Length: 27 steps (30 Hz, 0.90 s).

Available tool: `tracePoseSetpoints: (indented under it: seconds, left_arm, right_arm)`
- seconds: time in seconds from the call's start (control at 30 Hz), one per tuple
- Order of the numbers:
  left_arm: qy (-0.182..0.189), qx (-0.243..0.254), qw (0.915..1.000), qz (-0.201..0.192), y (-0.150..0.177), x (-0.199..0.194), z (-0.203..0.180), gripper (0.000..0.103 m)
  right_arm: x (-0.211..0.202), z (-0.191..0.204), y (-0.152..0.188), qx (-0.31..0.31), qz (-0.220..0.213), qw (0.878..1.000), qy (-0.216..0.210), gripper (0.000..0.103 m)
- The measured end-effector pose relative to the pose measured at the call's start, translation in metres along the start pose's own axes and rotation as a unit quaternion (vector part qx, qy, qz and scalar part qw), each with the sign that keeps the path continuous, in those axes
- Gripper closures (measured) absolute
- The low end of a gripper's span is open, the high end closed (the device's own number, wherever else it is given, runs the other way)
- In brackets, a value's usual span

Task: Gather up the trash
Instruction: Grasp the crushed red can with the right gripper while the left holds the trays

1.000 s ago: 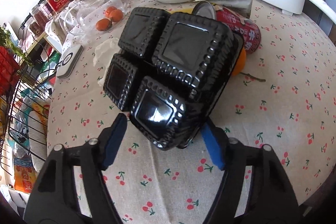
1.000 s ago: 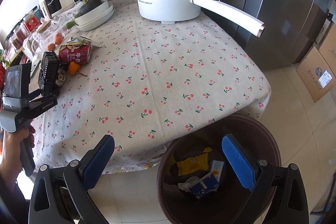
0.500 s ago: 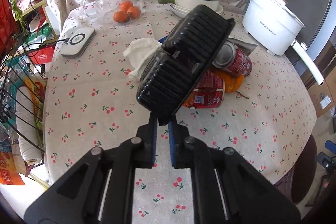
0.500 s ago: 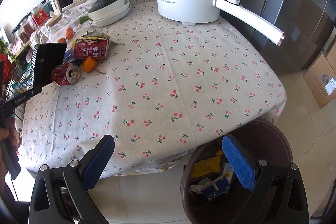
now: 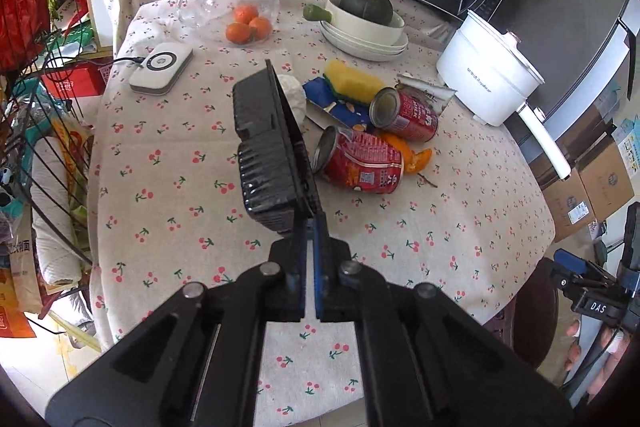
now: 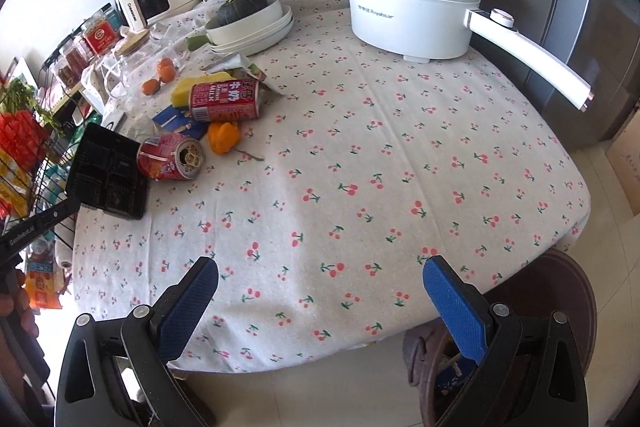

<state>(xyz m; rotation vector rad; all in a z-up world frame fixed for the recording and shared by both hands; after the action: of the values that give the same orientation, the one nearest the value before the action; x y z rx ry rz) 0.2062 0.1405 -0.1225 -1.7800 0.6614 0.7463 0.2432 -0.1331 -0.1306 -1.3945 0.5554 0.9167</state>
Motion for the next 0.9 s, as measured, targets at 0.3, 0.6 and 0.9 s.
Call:
tracePoseSetpoints:
  seconds: [0.3, 0.6, 0.9]
  left_arm:
    - [-0.029, 0.022, 0.9994, 0.001, 0.007, -0.017, 0.038, 0.100]
    - [-0.034, 0.024, 0.9990, 0.014, 0.021, -0.018, 0.073, 0.101]
    - [-0.026, -0.005, 0.9995, 0.017, 0.031, -0.015, 0.094, 0.054]
  right_arm:
    - [0.051, 0.091, -0.024, 0.002, 0.001, 0.998, -0.059, 0.000]
    - [0.101, 0.159, -0.052, 0.013, -0.025, 0.997, -0.074, 0.000]
    - [0.136, 0.176, -0.063, 0.025, -0.034, 0.999, -0.034, 0.000]
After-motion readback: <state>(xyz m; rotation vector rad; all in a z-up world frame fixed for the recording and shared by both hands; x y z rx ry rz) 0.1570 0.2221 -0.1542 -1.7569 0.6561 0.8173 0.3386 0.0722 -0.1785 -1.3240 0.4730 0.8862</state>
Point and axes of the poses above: each gripper's, at about its wrist camera, not at the fingertips, and x roughly the way its jaws point, z to its left, y to its underside, the point moved 9 cm from there along x, roughly the way its jaws point, and after that the axes turned 5 degrees about -z, right-handed, at the moved point
